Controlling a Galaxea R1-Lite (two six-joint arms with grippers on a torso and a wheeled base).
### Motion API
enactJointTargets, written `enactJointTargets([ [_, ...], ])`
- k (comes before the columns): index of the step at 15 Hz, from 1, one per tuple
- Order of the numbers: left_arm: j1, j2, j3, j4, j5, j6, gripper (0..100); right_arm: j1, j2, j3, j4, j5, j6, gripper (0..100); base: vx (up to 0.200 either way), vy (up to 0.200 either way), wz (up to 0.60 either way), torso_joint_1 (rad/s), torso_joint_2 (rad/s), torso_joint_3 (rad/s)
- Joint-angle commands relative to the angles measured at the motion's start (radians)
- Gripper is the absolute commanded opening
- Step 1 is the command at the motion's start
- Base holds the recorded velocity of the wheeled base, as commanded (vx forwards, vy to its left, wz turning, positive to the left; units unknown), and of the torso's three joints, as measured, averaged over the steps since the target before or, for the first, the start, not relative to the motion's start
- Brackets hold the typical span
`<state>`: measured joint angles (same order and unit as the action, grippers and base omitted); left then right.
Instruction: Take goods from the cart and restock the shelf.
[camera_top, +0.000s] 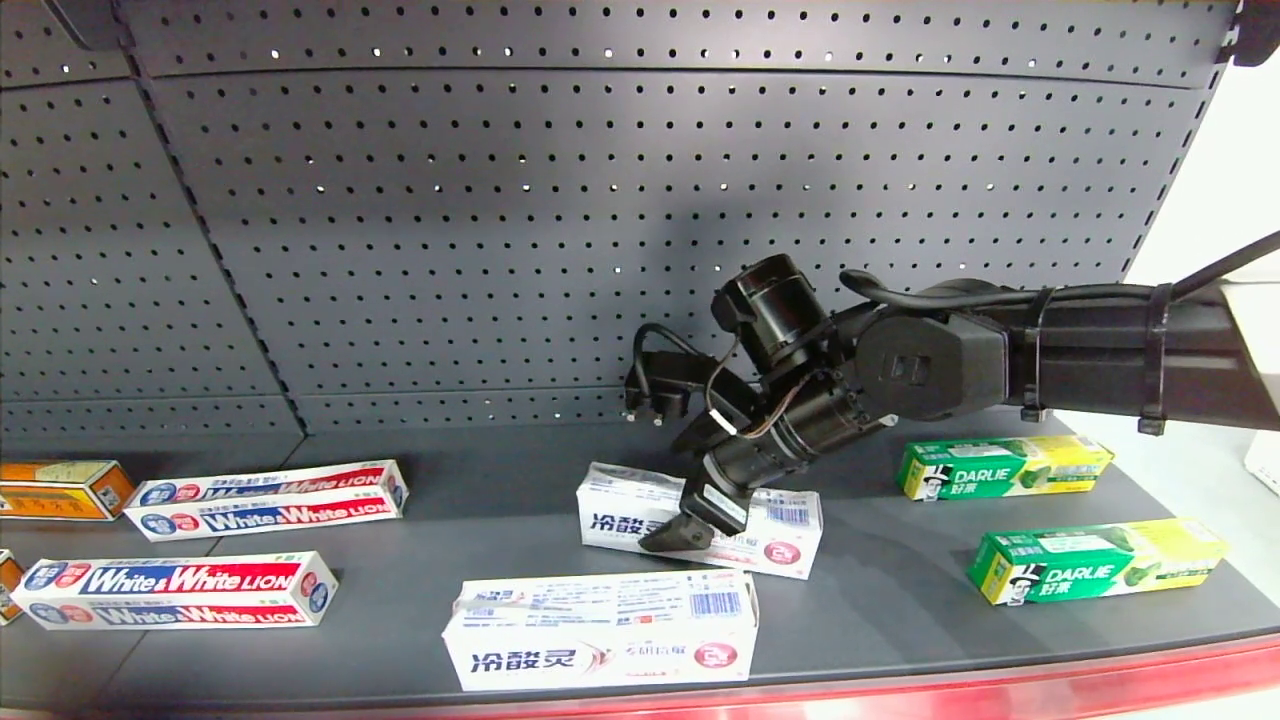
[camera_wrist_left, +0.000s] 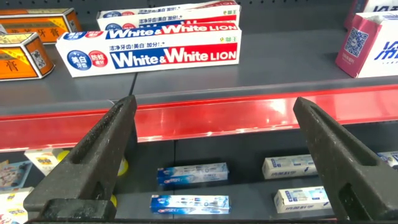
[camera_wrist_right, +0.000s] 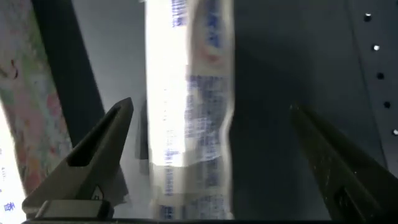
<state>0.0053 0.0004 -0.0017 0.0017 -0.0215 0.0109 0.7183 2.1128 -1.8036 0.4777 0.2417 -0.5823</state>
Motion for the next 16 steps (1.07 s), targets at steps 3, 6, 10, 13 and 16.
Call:
enactJointTargets([
  [3,0.001,0.000,0.000,0.000,0.000,0.000,100,-0.005,-0.027,0.000,-0.022,0.034,0.068,100,0.000,0.000,0.00,0.000,0.00,0.000],
  [6,0.001,0.000,0.000,0.000,0.000,0.000,100,-0.007,-0.068,0.012,-0.077,0.064,0.177,100,0.000,0.000,0.00,0.000,0.00,0.000],
  [10,0.001,0.000,0.000,0.000,0.000,0.000,100,-0.062,-0.171,0.098,-0.103,0.073,0.253,100,0.000,0.000,0.00,0.000,0.00,0.000],
  [13,0.001,0.000,0.000,0.000,0.000,0.000,100,-0.119,-0.237,0.244,-0.208,0.073,0.248,100,0.000,0.000,0.00,0.000,0.00,0.000],
  [16,0.001,0.000,0.000,0.000,0.000,0.000,100,-0.134,-0.246,0.313,-0.271,0.070,0.242,100,0.000,0.000,0.00,0.000,0.00,0.000],
])
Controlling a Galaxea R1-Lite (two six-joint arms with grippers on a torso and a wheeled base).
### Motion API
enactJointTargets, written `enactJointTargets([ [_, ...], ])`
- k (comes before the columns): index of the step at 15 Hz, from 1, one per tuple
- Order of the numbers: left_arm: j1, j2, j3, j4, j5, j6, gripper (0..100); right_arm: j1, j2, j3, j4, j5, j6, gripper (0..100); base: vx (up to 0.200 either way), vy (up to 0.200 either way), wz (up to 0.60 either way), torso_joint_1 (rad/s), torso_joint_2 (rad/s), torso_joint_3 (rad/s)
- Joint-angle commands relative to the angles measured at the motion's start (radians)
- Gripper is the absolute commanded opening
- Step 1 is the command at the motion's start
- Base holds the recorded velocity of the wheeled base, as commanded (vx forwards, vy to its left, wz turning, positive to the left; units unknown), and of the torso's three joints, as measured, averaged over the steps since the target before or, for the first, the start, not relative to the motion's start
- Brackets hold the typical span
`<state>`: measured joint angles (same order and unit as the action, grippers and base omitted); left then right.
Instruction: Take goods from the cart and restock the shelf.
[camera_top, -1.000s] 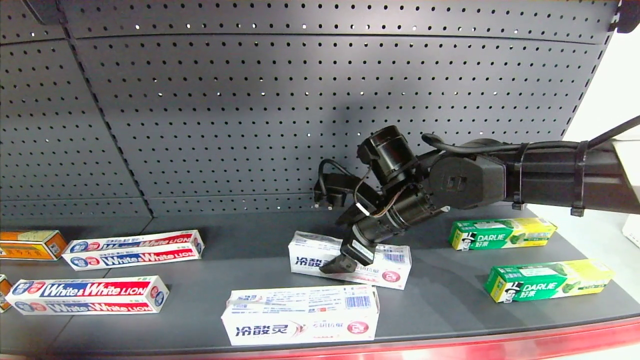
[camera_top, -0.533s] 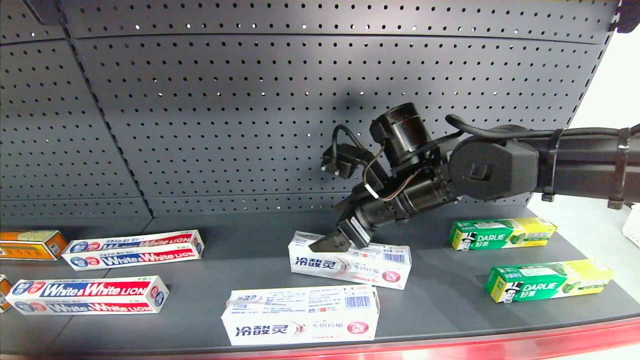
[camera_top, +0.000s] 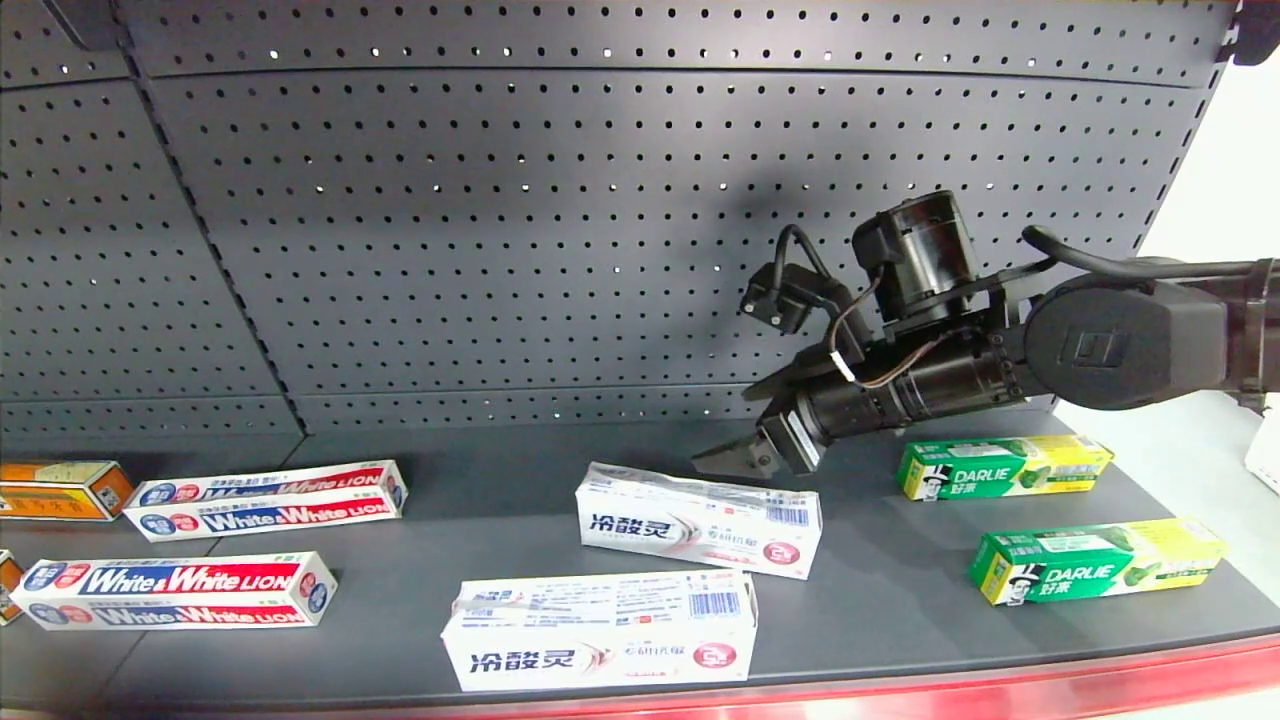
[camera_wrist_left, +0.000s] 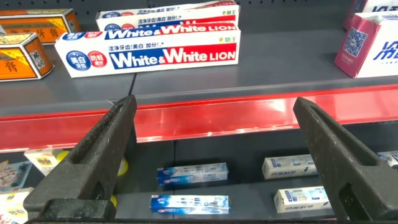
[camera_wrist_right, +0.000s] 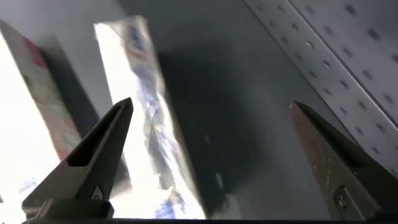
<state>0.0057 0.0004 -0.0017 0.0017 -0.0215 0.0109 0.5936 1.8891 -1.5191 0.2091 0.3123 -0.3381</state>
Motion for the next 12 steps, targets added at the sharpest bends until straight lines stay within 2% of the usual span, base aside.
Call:
enactJointTargets([
  [1,0.000,0.000,0.000,0.000,0.000,0.000,100,-0.009,-0.015,0.031,-0.019,-0.002,-0.001,100,0.000,0.000,0.00,0.000,0.00,0.000],
  [7,0.000,0.000,0.000,0.000,0.000,0.000,100,-0.014,-0.058,0.066,-0.027,-0.007,-0.002,100,0.000,0.000,0.00,0.000,0.00,0.000],
  [11,0.000,0.000,0.000,0.000,0.000,0.000,100,-0.043,-0.185,0.159,-0.028,-0.039,-0.019,100,0.000,0.000,0.00,0.000,0.00,0.000],
  [12,0.000,0.000,0.000,0.000,0.000,0.000,100,-0.049,-0.280,0.237,-0.028,-0.045,-0.027,100,0.000,0.000,0.00,0.000,0.00,0.000],
])
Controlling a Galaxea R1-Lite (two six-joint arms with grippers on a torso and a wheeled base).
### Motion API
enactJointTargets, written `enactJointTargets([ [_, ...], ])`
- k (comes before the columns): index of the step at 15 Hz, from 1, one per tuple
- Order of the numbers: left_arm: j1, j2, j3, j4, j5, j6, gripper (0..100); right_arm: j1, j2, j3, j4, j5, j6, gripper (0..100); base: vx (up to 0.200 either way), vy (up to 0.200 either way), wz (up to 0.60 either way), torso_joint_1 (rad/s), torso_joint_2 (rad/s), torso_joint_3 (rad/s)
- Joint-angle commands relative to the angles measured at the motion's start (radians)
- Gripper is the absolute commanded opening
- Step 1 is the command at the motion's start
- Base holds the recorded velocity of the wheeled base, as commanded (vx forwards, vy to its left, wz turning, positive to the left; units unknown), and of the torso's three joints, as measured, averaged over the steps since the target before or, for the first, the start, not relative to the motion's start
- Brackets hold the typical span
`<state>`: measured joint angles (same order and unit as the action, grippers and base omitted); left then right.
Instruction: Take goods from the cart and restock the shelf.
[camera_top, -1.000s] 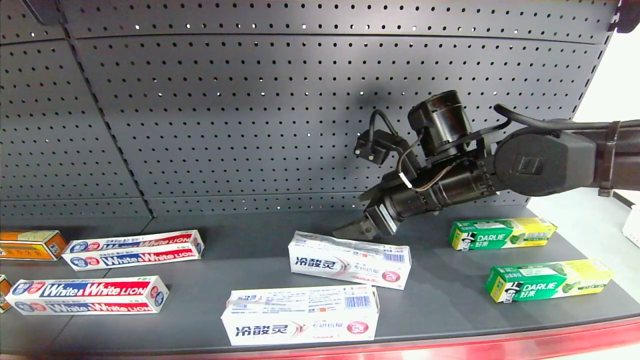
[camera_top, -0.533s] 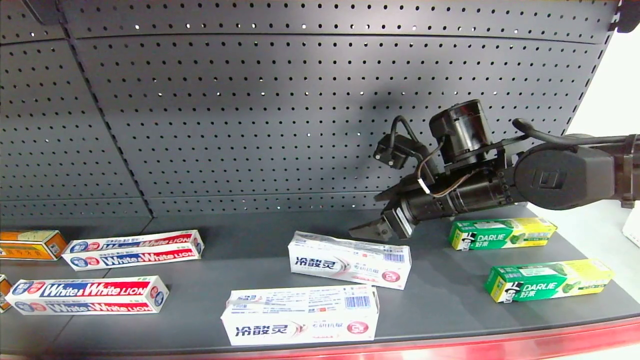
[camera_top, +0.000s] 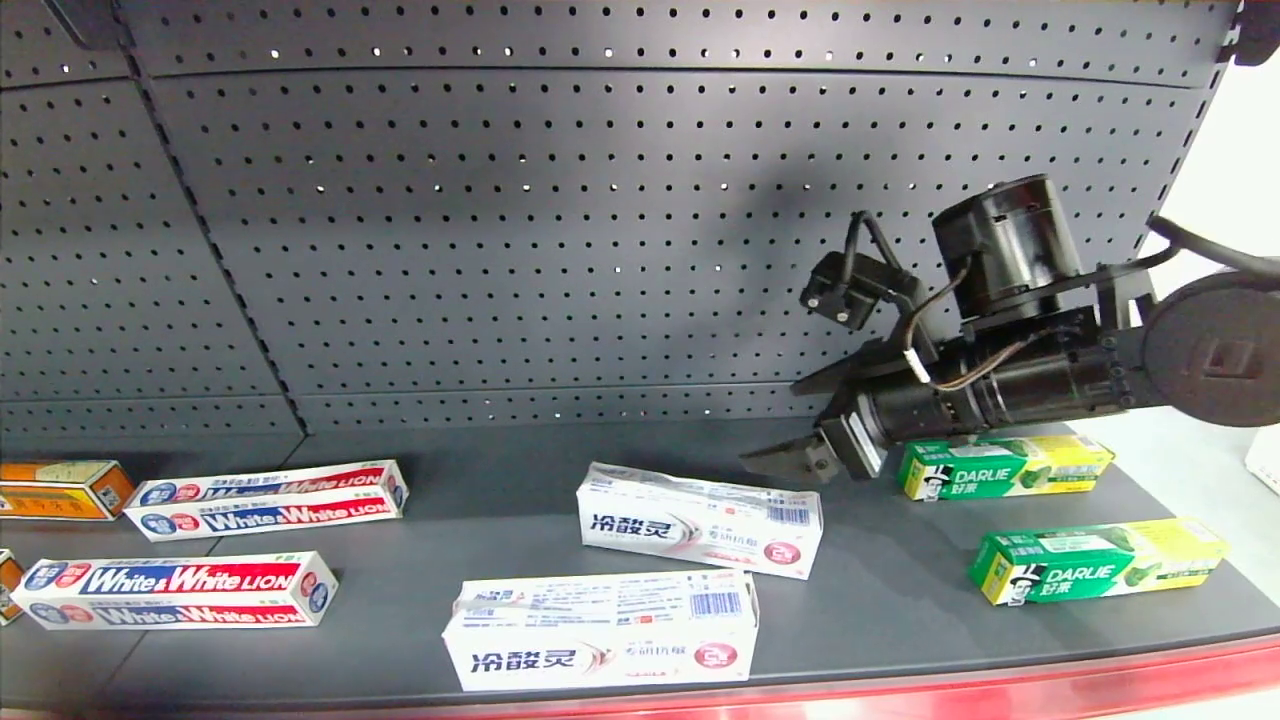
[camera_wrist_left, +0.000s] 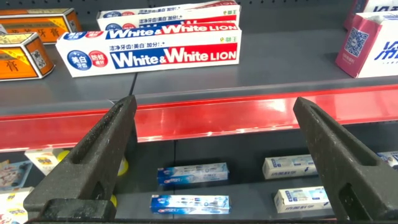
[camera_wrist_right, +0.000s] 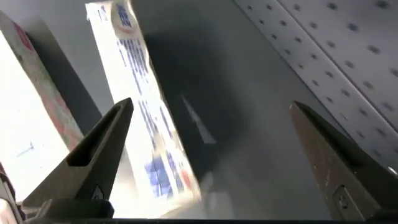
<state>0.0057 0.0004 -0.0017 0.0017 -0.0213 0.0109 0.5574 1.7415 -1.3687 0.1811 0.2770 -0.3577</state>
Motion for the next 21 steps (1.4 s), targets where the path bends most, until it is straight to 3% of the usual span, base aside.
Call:
enactJointTargets([
  [1,0.000,0.000,0.000,0.000,0.000,0.000,100,-0.017,-0.163,0.114,0.000,-0.010,-0.024,100,0.000,0.000,0.00,0.000,0.00,0.000],
  [3,0.000,0.000,0.000,0.000,0.000,0.000,100,-0.050,-0.232,0.212,0.000,-0.012,-0.076,100,0.000,0.000,0.00,0.000,0.00,0.000],
  [8,0.000,0.000,0.000,0.000,0.000,0.000,100,-0.017,-0.264,0.318,0.000,-0.025,-0.139,100,0.000,0.000,0.00,0.000,0.00,0.000],
  [21,0.000,0.000,0.000,0.000,0.000,0.000,100,-0.027,-0.079,0.327,-0.095,-0.076,-0.135,100,0.000,0.000,0.00,0.000,0.00,0.000],
])
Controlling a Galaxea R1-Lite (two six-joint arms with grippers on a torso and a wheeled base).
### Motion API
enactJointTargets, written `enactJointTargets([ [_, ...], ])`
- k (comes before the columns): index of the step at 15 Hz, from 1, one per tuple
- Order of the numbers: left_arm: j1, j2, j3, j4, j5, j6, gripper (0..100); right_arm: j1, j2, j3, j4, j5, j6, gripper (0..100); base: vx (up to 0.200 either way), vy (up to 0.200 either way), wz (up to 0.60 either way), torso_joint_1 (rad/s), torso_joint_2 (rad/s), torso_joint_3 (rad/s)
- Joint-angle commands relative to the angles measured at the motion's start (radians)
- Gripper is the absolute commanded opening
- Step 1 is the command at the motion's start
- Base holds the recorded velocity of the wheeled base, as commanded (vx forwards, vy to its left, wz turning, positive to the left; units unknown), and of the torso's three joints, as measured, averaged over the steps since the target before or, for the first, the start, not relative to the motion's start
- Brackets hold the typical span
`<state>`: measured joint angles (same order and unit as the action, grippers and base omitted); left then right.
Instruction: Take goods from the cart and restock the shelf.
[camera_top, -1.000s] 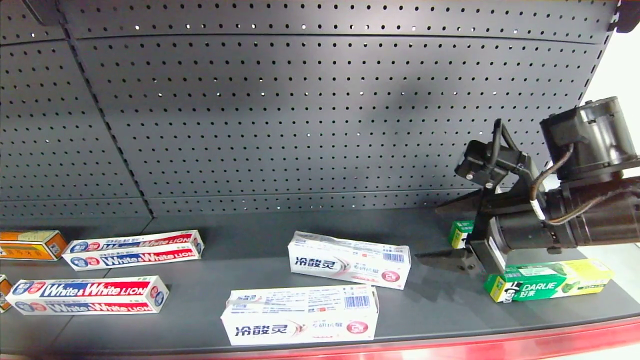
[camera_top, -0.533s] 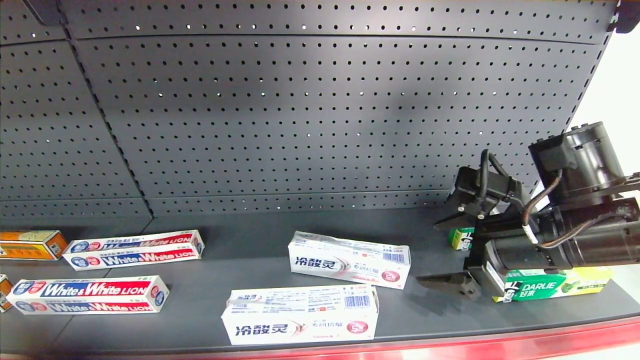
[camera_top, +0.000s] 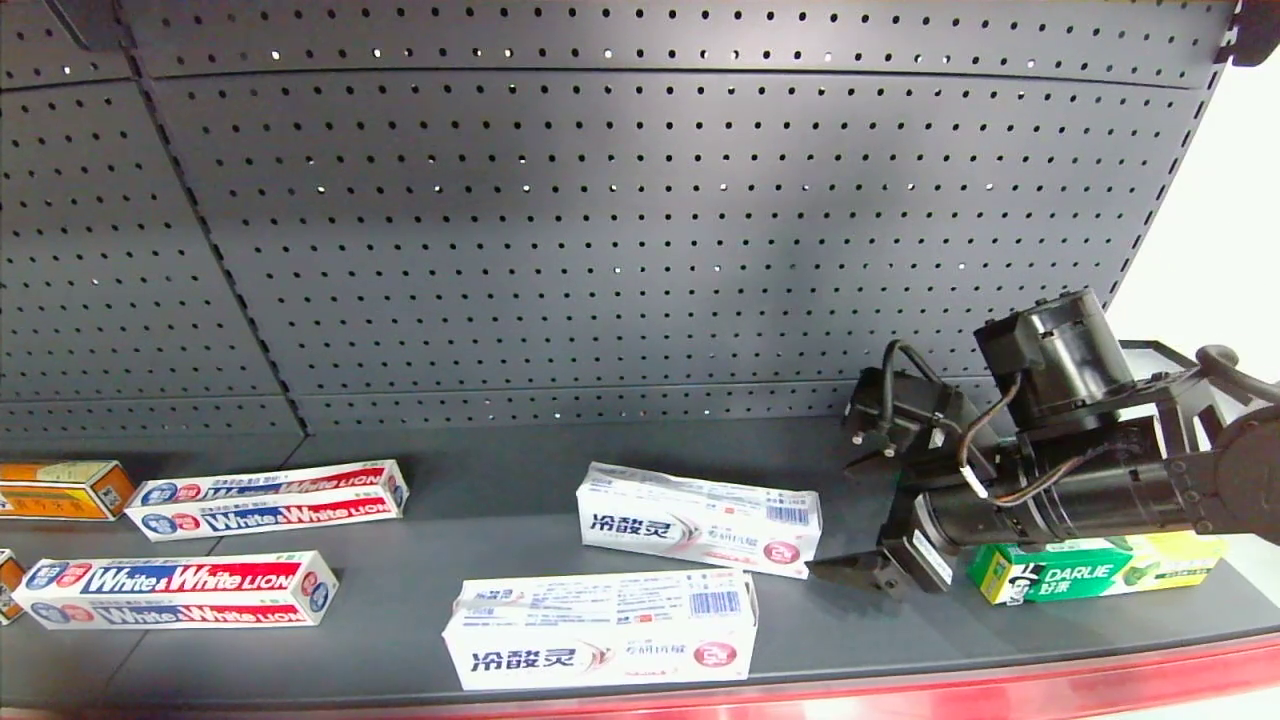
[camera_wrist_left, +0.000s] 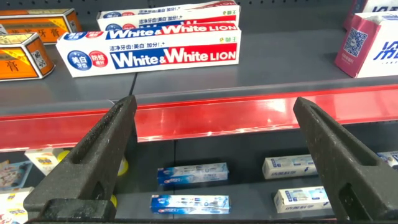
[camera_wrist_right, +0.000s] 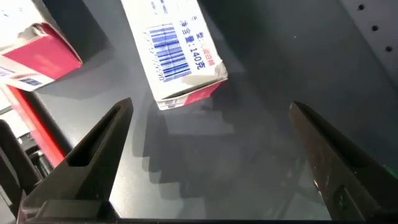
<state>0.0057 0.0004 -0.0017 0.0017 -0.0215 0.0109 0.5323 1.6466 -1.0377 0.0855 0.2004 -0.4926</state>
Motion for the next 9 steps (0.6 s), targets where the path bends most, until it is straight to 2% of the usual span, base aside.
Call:
enactJointTargets([
  [1,0.000,0.000,0.000,0.000,0.000,0.000,100,-0.003,0.024,-0.007,0.000,0.001,0.000,100,0.000,0.000,0.00,0.000,0.00,0.000],
  [9,0.000,0.000,0.000,0.000,0.000,0.000,100,-0.028,0.071,-0.067,-0.015,0.001,0.051,100,0.000,0.000,0.00,0.000,0.00,0.000],
])
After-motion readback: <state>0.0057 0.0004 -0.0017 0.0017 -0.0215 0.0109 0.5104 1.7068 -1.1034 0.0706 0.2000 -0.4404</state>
